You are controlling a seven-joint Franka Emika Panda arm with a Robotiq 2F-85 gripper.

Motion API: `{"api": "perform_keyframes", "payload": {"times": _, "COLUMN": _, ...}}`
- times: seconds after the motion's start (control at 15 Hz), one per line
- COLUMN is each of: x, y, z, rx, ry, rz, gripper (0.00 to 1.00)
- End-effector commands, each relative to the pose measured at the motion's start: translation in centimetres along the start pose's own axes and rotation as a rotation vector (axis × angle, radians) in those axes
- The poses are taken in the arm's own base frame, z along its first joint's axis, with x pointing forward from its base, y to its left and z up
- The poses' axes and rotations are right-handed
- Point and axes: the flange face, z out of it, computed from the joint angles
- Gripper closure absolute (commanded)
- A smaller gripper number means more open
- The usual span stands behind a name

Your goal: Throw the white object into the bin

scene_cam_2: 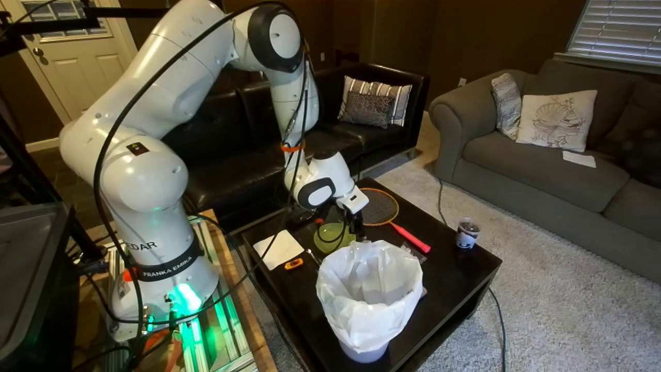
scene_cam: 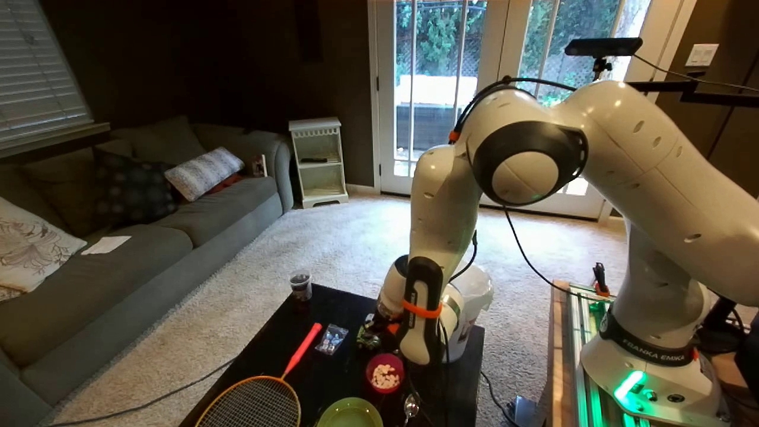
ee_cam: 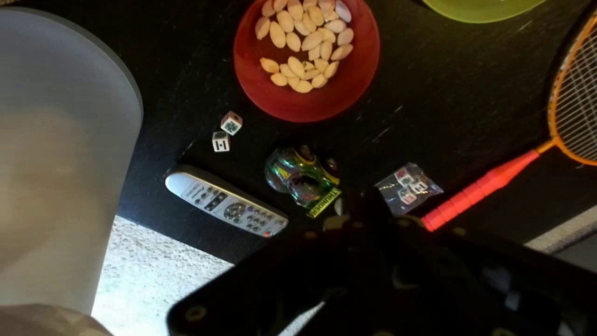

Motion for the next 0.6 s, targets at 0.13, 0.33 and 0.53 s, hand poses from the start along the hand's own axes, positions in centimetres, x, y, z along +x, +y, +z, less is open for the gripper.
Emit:
{"api": "perform_keyframes", "payload": {"times": 0.13, "x": -0.7, "y": 0.9, "z": -8.1, "rx": 0.123, "ry": -0.009, "rz": -0.089, "gripper": 0.99}}
{"api": "perform_keyframes", "payload": {"times": 0.33, "x": -0.9, "y": 2.7, "z": -11.1, "rx": 0.121, "ry": -0.013, "rz": -0.107, "gripper": 0.99}}
{"api": "perform_keyframes", "payload": {"times": 0.53, "x": -0.3, "y": 6.2, "z": -13.3, "rx": 0.073, "ry": -0.006, "rz": -0.101, "gripper": 0.99}}
